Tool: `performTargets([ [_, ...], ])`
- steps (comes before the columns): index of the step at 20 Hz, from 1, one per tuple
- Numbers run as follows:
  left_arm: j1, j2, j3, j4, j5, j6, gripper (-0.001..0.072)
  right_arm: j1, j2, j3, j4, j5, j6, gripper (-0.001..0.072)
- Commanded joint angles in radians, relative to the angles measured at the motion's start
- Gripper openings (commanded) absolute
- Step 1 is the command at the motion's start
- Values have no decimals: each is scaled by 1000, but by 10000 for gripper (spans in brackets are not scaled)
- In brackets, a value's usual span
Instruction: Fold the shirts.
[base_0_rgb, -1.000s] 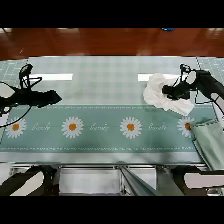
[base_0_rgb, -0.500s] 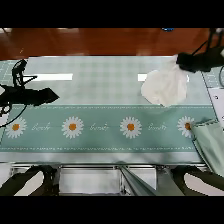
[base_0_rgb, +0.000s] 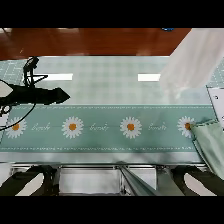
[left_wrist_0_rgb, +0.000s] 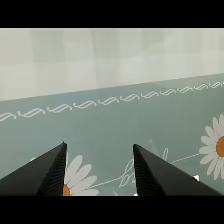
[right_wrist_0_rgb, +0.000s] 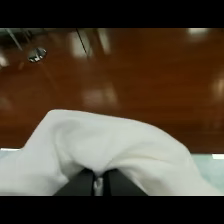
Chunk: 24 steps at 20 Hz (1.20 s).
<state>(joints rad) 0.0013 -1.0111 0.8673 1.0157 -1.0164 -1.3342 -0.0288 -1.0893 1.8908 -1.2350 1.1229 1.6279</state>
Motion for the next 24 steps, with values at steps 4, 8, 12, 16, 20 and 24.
performTargets([
  [4, -13, 0, 1, -6, 37, 3, 507, 0, 8, 171, 226, 0, -77, 28],
  [8, -13, 1, 1, -7, 39, 2, 507, 34, -11, 170, 260, 65, -93, 28],
  [12, -13, 1, 2, -6, 41, 2, 507, 275, -47, 79, 192, 103, -84, 28],
  [16, -13, 1, 1, -7, 35, 2, 507, 463, -147, 53, 112, 87, -55, 28],
  [20, -14, 1, 1, -8, -2, 2, 507, 493, -254, 53, 84, 76, -29, 28],
  [24, -14, -2, 1, -7, -42, 2, 507, 493, -384, 13, -63, 150, 32, 28],
])
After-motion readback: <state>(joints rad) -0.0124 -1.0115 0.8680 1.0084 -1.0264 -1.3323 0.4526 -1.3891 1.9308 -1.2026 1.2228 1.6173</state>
